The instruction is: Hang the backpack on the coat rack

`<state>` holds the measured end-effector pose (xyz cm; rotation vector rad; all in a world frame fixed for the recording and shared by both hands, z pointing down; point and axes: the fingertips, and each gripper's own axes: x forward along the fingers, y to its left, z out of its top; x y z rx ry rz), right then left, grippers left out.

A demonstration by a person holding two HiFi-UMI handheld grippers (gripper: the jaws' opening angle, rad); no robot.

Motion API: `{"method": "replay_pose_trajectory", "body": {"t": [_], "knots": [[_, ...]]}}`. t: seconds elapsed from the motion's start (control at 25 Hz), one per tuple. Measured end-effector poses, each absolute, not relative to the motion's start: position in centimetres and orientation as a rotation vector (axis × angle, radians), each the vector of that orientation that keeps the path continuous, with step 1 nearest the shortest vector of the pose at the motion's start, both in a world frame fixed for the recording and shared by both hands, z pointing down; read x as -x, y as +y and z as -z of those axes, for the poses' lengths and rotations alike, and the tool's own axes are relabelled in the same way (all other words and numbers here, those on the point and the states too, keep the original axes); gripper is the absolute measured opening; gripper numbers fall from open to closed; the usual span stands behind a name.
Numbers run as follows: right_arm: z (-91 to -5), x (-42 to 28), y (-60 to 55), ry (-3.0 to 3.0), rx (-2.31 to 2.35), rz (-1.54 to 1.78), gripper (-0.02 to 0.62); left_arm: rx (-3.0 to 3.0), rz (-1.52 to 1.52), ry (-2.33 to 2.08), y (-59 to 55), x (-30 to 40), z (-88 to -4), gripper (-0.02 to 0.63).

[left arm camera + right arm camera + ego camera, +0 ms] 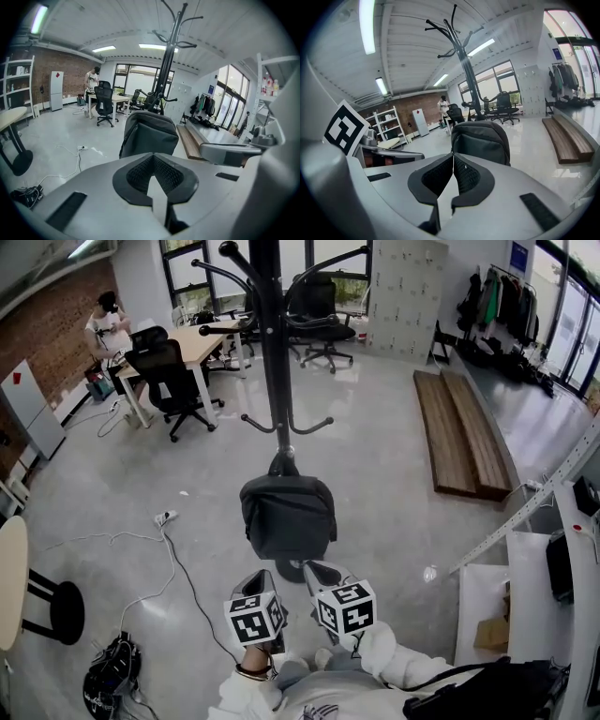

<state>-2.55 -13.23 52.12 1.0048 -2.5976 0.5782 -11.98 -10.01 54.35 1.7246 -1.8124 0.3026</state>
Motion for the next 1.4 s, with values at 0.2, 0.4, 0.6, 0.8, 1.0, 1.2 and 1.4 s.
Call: {"method": "replay_pose_trajectory", "body": {"t": [0.2,0.4,0.6,0.8,1.0,1.2,1.4], "knots": [[-51.8,3.2,-12.1,-2.602,-1.016,-0.567,0.014,-1.745,-0.287,-1.803,-9.5,12.4,-54.1,0.003],[-51.5,3.5,-11.9,-2.61,-1.021,-0.546,0.014,-1.779,-0.256,-1.81,-9.9,12.5,-53.3,0.003],[-51.1,3.9,-11.9,-2.618,-1.01,-0.518,0.014,-1.791,-0.244,-1.796,-10.3,12.6,-53.1,0.003],[-51.0,3.9,-12.0,-2.619,-1.01,-0.497,0.012,-1.803,-0.261,-1.796,-10.4,12.6,-53.0,0.003],[-50.9,3.9,-12.4,-2.621,-1.023,-0.499,0.014,-1.801,-0.267,-1.792,-10.4,12.8,-52.9,0.003],[-51.1,3.4,-12.5,-2.613,-1.032,-0.51,0.012,-1.799,-0.271,-1.781,-10.5,12.5,-53.1,0.003],[-51.3,3.3,-12.6,-2.602,-1.038,-0.515,0.012,-1.795,-0.277,-1.766,-10.6,12.3,-53.5,0.003]]}}
